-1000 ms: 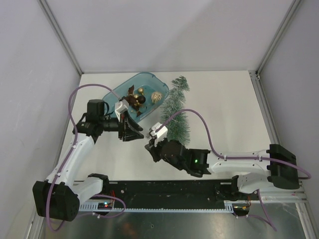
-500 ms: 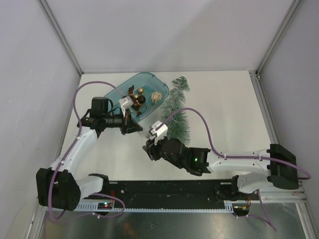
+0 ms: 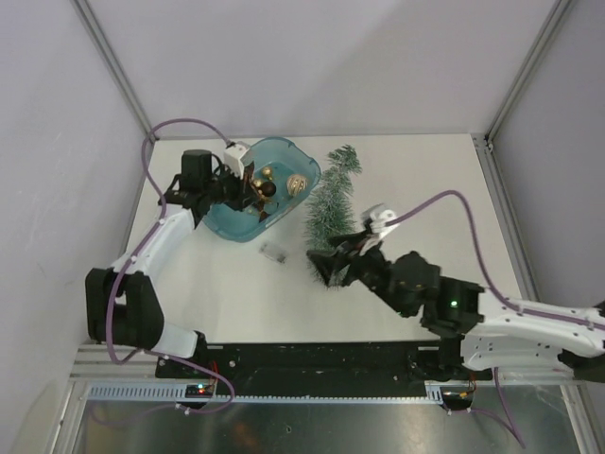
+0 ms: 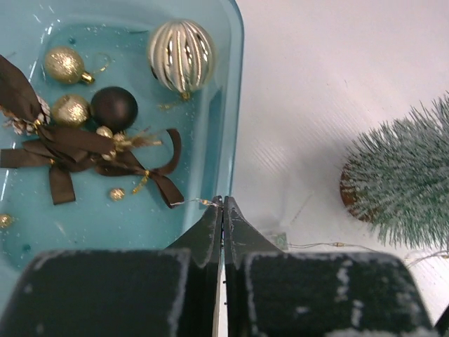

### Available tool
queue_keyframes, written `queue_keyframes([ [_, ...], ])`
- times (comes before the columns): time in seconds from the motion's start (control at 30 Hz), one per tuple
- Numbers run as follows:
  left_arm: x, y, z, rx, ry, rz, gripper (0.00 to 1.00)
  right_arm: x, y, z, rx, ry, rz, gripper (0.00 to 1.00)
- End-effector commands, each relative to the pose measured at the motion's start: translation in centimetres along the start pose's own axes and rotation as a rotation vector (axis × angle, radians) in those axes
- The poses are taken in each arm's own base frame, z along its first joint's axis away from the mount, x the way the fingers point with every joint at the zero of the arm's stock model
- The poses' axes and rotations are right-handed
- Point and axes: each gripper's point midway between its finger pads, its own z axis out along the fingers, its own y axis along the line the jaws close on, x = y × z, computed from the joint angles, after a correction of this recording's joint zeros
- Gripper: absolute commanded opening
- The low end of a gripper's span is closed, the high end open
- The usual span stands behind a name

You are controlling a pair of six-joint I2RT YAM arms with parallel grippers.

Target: Decorate the small christmas tree

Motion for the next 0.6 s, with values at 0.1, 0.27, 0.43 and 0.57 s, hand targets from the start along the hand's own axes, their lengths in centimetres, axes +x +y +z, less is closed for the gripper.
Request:
queue_keyframes([
  [0.1,-4.5,-0.5,3.6,0.041,-0.059,0.037,0.00,-7.6,-6.5,-4.4,0.172,-0.192,0.063,0.64],
  [0.27,-5.4,-1.2,6.4,0.065,-0.042,0.054,0.00,-10.1,-8.6,-6.1,0.205,-0.270,0.067,0.66],
  [0.43,-6.7,0.0,9.6,0.000,-0.033,0.068,0.00,-11.9,-11.6,-8.8,0.321,-0.349,0.085,0.67],
  [0.57,-8.2,0.1,12.5,-0.005,-0.041,0.064,0.00,-12.7,-15.2,-10.1,0.497,-0.403,0.099,0.71],
])
